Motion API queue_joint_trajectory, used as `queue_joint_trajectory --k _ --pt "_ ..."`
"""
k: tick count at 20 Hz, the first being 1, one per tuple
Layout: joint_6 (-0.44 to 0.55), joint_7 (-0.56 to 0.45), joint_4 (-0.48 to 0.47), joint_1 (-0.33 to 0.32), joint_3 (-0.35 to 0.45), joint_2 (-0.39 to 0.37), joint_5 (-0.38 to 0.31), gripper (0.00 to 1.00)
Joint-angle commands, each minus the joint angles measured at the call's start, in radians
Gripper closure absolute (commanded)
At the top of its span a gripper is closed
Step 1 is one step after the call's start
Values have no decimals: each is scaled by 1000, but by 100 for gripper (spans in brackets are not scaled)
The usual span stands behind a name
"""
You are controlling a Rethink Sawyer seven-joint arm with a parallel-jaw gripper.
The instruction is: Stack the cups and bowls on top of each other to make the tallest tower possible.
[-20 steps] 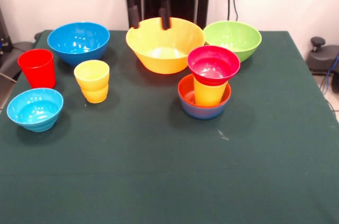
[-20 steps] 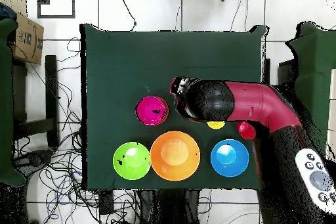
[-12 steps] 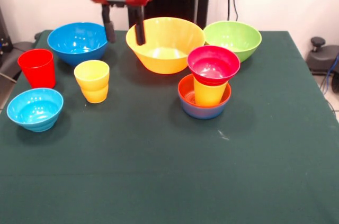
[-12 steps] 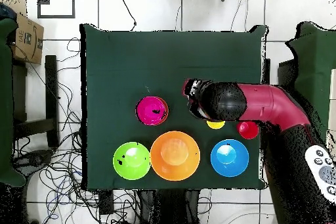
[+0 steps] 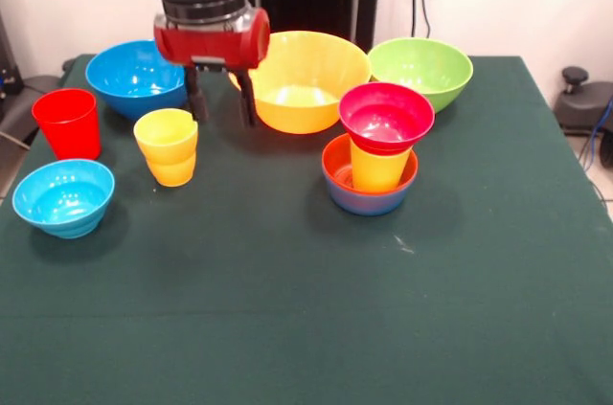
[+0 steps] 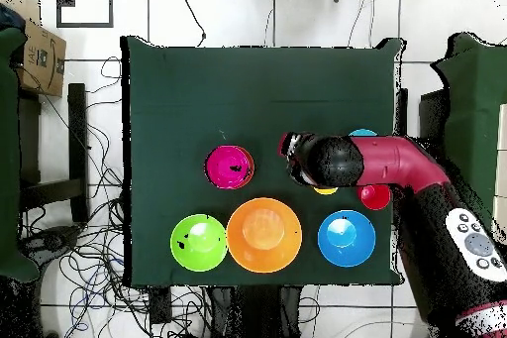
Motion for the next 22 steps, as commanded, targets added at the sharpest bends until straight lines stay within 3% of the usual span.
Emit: queue_joint_trajectory --k 1,6,15,22 --pt "-48 -246 -52 -9 39 104 -133 0" --pt "-26 -242 -38 -27 62 84 -132 0" --pt "50 -212 32 -42 119 -26 -53 0" --pt "77 -180 54 -30 139 -61 -17 0"
